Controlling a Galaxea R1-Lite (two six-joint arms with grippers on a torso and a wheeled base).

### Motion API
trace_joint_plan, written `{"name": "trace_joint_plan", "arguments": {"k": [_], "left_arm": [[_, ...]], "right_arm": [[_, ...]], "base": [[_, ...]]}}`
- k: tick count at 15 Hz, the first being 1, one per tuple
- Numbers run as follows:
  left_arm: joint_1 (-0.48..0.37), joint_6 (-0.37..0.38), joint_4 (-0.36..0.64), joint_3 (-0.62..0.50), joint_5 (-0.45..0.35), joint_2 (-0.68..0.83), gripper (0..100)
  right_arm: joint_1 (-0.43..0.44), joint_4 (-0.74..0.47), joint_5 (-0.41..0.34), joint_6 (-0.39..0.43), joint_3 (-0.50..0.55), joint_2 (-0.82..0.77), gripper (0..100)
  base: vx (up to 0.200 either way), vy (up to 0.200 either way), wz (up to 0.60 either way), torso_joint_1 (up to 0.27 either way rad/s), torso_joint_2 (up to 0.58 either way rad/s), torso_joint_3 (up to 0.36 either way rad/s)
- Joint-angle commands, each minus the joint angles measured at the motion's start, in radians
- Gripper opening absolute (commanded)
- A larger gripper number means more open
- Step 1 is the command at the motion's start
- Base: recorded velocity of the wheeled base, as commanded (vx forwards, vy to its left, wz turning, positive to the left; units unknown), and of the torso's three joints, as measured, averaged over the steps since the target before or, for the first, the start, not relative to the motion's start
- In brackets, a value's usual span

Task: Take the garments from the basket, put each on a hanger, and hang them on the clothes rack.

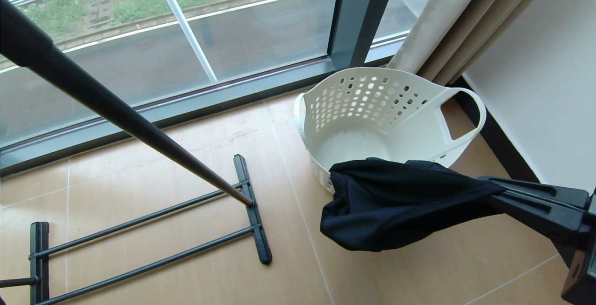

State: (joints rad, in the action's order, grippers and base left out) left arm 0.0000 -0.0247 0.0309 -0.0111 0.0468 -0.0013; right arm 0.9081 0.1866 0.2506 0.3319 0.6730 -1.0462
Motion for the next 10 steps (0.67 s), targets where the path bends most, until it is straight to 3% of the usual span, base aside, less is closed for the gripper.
{"name": "trace_joint_plan", "arguments": {"k": [1, 3, 10], "left_arm": [[0.0, 0.0, -0.002, 0.0, 0.001, 0.001, 100], [0.0, 0.0, -0.002, 0.0, 0.001, 0.001, 100], [0.0, -0.001, -0.002, 0.0, 0.001, 0.001, 100]], "right_arm": [[0.002, 0.001, -0.001, -0.013, 0.005, 0.011, 0], [-0.003, -0.003, 0.002, -0.063, -0.006, 0.009, 0], [-0.038, -0.001, 0.001, -0.067, -0.007, -0.032, 0]], "base": [[0.0, 0.0, 0.0, 0.007, 0.01, 0.159], [0.0, 0.0, 0.0, 0.005, 0.0, 0.19], [0.0, 0.0, 0.0, 0.0, 0.0, 0.203]]}}
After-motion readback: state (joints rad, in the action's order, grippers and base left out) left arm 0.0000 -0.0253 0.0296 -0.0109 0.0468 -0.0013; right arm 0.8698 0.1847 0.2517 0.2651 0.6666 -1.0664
